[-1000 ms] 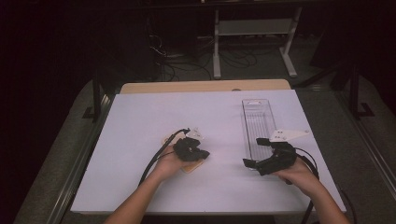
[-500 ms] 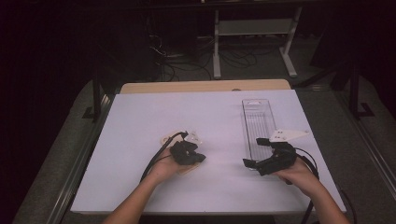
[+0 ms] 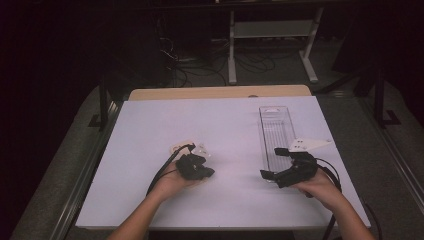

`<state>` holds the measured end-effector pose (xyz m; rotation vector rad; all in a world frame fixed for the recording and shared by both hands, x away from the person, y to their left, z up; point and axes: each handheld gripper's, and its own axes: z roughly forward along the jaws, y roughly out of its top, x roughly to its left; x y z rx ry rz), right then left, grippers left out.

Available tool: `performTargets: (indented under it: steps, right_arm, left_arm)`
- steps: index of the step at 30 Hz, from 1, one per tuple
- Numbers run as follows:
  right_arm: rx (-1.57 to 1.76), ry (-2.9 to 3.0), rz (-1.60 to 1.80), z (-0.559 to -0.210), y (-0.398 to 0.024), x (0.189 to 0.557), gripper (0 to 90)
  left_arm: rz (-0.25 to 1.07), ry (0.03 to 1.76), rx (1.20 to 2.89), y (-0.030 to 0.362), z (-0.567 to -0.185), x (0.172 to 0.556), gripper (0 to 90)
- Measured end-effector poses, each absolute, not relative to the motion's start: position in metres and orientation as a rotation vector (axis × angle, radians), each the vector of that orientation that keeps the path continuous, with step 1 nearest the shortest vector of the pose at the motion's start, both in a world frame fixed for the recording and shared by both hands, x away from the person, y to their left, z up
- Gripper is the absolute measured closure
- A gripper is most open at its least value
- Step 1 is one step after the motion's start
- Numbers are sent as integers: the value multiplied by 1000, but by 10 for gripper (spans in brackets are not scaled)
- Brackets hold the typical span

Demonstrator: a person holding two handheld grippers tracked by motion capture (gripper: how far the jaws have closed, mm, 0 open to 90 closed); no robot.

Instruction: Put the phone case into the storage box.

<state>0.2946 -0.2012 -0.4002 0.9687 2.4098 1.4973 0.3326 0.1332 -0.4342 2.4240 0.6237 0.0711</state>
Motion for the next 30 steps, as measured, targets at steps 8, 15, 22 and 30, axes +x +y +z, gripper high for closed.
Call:
performTargets:
  steps: [8, 15, 22, 30]
  right_arm:
    - [969, 2408, 1498, -400, -201, 295, 0]
    - [970, 2409, 1497, -400, -201, 295, 0]
    - [970, 2409, 1498, -400, -201, 295, 0]
    - [974, 2407, 1496, -400, -201, 295, 0]
  left_arm:
    - [72, 647, 2417, 144, -434, 327, 897]
    - [75, 677, 2412, 158, -433, 323, 898]
    - [88, 722, 2396, 176, -433, 316, 898]
    - [119, 769, 2401, 199, -433, 312, 898]
